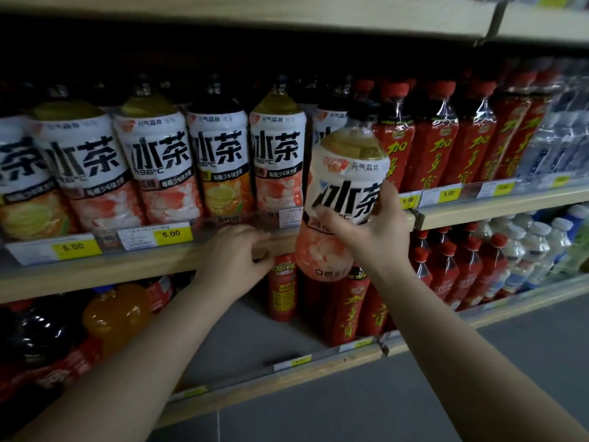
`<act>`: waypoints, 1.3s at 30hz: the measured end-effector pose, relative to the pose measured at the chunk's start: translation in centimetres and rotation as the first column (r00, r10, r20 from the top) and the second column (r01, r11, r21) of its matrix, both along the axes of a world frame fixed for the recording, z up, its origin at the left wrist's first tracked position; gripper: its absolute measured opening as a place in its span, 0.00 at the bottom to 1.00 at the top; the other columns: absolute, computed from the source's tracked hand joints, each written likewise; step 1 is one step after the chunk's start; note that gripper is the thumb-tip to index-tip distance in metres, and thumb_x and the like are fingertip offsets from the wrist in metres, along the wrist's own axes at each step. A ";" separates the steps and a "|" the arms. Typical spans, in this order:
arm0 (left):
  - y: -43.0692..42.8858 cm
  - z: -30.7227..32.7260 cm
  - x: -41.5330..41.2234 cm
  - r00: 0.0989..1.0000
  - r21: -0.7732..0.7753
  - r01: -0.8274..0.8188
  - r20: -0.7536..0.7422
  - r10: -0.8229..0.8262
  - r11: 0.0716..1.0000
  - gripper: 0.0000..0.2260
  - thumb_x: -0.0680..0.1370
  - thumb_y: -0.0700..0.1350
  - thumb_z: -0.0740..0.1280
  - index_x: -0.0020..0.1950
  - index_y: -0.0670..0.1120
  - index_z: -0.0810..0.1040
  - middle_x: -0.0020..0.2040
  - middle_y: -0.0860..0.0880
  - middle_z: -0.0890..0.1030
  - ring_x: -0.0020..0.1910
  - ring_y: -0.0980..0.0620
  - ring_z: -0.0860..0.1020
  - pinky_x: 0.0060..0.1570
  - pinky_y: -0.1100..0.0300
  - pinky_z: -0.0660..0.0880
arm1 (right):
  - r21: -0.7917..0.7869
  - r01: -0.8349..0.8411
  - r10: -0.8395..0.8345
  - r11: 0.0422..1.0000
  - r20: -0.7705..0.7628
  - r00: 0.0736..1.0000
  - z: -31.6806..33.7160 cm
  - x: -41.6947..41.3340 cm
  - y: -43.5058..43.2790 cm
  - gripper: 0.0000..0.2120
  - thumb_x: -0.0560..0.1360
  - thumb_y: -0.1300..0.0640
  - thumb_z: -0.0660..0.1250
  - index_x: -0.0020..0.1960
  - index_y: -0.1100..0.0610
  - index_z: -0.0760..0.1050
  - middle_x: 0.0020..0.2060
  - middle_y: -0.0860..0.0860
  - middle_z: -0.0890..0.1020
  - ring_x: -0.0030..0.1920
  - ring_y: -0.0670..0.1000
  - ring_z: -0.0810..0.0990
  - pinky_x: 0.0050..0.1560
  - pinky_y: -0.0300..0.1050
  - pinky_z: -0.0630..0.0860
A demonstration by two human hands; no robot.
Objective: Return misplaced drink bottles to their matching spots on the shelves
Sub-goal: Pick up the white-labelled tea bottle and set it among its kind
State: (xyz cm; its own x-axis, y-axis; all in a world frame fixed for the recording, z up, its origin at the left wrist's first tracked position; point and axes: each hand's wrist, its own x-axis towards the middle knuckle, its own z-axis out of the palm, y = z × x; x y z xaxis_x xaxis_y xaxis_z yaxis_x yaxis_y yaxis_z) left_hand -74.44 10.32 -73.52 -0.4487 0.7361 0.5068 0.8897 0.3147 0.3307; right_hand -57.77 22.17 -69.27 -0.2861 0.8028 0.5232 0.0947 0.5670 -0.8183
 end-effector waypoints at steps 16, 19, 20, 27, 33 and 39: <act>-0.3 0.8 -0.2 0.997 -0.014 0.032 0.075 -0.031 0.999 0.15 0.71 0.46 0.68 0.57 0.50 0.82 0.55 0.53 0.81 0.55 0.50 0.77 0.54 0.57 0.73 | -0.023 -0.027 0.016 0.999 -0.369 0.929 3.0 -6.3 0.4 0.23 0.63 0.44 0.76 0.52 0.42 0.68 0.47 0.39 0.80 0.48 0.35 0.79 0.43 0.29 0.75; -0.5 0.8 -0.4 0.996 -0.010 0.037 0.086 -0.036 0.999 0.14 0.72 0.45 0.67 0.57 0.51 0.82 0.55 0.53 0.81 0.55 0.51 0.76 0.53 0.56 0.74 | 0.001 -0.019 0.018 1.000 -0.375 0.927 2.8 -7.6 0.3 0.24 0.64 0.47 0.77 0.52 0.43 0.68 0.47 0.39 0.79 0.48 0.35 0.79 0.44 0.29 0.75; -0.5 0.7 -0.4 0.995 -0.004 0.042 0.091 -0.042 0.999 0.14 0.72 0.45 0.67 0.57 0.50 0.82 0.55 0.53 0.81 0.55 0.50 0.76 0.53 0.56 0.74 | 0.010 -0.010 0.013 1.000 -0.371 0.929 2.8 -8.0 0.3 0.24 0.64 0.47 0.77 0.52 0.43 0.67 0.46 0.37 0.79 0.48 0.35 0.79 0.44 0.29 0.75; -0.5 0.6 -0.5 0.994 0.029 0.052 0.090 -0.055 0.998 0.14 0.72 0.42 0.66 0.56 0.49 0.82 0.54 0.52 0.82 0.55 0.49 0.77 0.52 0.54 0.74 | 0.066 -0.010 0.028 0.998 -0.275 0.961 2.5 -10.7 0.4 0.28 0.63 0.44 0.77 0.57 0.46 0.67 0.50 0.39 0.78 0.51 0.36 0.77 0.48 0.33 0.75; -0.3 0.4 -0.5 0.994 0.059 0.066 0.085 -0.071 0.996 0.13 0.72 0.41 0.67 0.55 0.48 0.83 0.53 0.52 0.82 0.54 0.49 0.77 0.52 0.54 0.74 | 0.156 0.147 -0.142 0.977 -0.041 0.989 2.9 -11.8 0.8 0.37 0.60 0.35 0.73 0.63 0.52 0.69 0.57 0.47 0.75 0.58 0.49 0.75 0.50 0.51 0.76; -0.3 0.1 -0.3 0.993 0.086 0.078 0.084 -0.085 0.993 0.12 0.71 0.42 0.68 0.54 0.46 0.83 0.51 0.50 0.82 0.53 0.48 0.77 0.53 0.53 0.74 | 0.232 0.193 -0.222 0.953 0.105 0.969 3.3 -12.6 1.5 0.40 0.62 0.38 0.75 0.66 0.57 0.68 0.60 0.53 0.71 0.61 0.55 0.71 0.51 0.47 0.71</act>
